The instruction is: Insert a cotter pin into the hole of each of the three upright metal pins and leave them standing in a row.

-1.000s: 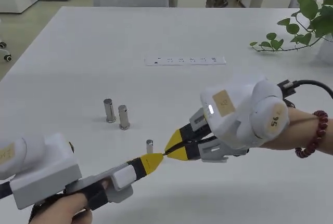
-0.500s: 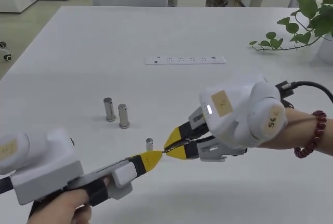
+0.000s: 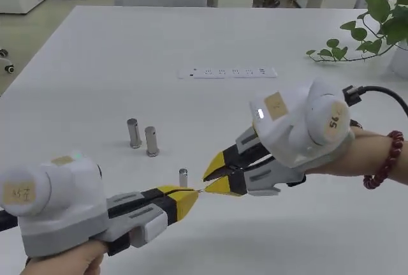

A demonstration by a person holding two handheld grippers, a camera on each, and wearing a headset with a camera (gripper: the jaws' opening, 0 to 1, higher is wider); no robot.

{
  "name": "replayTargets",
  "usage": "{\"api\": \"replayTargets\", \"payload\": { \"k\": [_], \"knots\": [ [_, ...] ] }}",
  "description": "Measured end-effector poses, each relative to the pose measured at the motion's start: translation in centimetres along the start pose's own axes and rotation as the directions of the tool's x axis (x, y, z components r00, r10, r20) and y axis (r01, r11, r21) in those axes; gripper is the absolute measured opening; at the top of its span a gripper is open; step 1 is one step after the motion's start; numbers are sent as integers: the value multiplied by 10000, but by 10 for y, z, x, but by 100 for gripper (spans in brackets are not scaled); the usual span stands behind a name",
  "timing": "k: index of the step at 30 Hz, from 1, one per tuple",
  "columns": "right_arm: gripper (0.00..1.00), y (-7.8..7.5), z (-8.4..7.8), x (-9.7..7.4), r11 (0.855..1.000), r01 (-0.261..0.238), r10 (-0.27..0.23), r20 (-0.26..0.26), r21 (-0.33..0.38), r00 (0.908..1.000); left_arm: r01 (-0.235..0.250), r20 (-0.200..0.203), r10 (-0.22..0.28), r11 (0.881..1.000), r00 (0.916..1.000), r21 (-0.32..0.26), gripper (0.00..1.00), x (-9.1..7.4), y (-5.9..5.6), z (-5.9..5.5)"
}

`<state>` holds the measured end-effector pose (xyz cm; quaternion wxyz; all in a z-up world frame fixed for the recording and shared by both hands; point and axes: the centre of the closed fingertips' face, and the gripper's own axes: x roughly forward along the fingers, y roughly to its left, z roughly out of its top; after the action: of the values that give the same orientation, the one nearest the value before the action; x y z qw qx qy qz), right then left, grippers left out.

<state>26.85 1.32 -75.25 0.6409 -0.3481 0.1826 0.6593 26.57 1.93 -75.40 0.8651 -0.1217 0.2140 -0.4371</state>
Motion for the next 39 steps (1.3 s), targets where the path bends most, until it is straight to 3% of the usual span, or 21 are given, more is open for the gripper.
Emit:
{"api": "replayTargets", "payload": {
  "k": [5, 13, 15, 20, 28, 39],
  "knots": [
    [10, 7, -4, 1, 9994, -324, 326, -137, 153, 9994, 312, -374, -263, 9901, 9990, 1369, 0, 0, -7, -2],
    [11, 18, -10, 2, 9953, -901, 912, -310, 348, 9953, 855, -789, -687, 9683, 9945, 2345, 0, 0, -13, -6],
    [11, 21, -11, 2, 9926, -1108, 1122, -258, 506, 9933, 1017, -981, -772, 9557, 9922, 2764, 0, -1, -15, -8],
    [11, 29, -12, 0, 9840, -1606, 1616, -69, 766, 9868, 1373, -1091, -1095, 9459, 9880, 2938, 0, -2, -20, -9],
    [10, 37, -14, 0, 9736, -2064, 2065, 94, 970, 9784, 1988, -1355, -1605, 9156, 9777, 3496, 0, -3, -30, -13],
    [5, 46, -11, -1, 9623, -2552, 2538, 272, 938, 9669, 2381, -1355, -2020, 9021, 9700, 3600, 0, -4, -37, -14]
  ]
}}
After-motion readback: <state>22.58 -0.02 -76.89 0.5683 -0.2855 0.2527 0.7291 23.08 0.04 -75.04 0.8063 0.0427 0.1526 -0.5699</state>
